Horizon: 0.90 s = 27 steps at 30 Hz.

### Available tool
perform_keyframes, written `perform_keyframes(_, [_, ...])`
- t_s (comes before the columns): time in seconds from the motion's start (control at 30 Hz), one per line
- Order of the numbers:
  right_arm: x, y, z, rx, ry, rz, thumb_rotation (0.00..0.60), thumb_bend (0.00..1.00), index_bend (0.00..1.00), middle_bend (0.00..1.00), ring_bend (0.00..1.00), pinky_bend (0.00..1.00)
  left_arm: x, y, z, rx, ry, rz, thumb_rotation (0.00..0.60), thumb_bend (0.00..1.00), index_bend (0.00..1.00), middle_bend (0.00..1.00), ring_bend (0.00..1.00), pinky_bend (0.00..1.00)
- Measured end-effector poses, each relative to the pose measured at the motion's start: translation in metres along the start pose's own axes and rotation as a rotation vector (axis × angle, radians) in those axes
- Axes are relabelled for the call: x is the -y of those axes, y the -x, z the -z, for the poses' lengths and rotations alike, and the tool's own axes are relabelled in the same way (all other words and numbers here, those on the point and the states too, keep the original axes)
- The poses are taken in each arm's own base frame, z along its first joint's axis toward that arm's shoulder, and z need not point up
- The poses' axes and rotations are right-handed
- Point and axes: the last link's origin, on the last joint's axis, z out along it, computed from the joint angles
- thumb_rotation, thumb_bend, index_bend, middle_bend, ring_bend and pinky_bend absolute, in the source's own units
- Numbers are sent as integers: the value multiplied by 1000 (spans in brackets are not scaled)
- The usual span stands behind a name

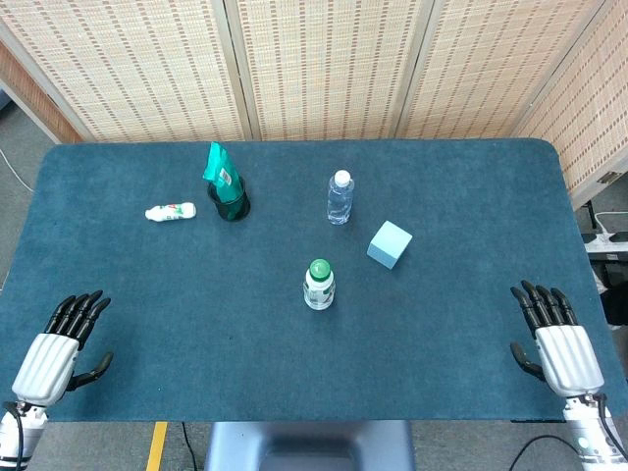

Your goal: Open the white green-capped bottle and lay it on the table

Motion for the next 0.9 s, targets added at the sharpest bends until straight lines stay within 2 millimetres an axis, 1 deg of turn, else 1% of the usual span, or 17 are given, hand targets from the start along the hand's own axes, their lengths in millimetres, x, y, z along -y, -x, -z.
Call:
perform_keyframes(0.13, [1,-1,0,-4,-6,-10,600,262,0,0,0,0,-6,5,3,29,19,47,600,374,0,0,0,72])
perform_keyframes(0.27, [4,-3,-1,-40,-22,-34,600,262,0,0,0,0,-20,12,3,68,76,143,600,378,0,0,0,83])
perform_keyframes(0.37, [7,-3,1,-57,-38,-45,600,262,0,0,0,0,-33,20,-5,88,126,267,600,381,0,0,0,61])
perform_keyframes(0.47, [7,-4,3,-60,-37,-51,600,262,0,0,0,0,-45,28,-19,120,155,439,600,379,0,0,0,34])
perform_keyframes(0.57, [5,-6,4,-64,-32,-60,600,262,0,0,0,0,-59,36,-40,174,173,645,600,376,0,0,0,30])
perform_keyframes(0.7, [0,-10,4,-67,-17,-72,600,262,0,0,0,0,-85,48,-78,283,197,917,600,353,0,0,0,22])
perform_keyframes(0.77, [-3,-11,3,-72,0,-68,600,262,0,0,0,0,-98,53,-96,337,205,1016,600,347,0,0,0,15])
perform_keyframes(0.8, [-4,-12,3,-77,9,-64,600,262,0,0,0,0,-109,57,-109,374,214,1067,600,346,0,0,0,14])
perform_keyframes(0.9, [-8,-15,1,-90,41,-58,600,262,0,0,0,0,-134,70,-136,436,230,1134,600,340,0,0,0,14])
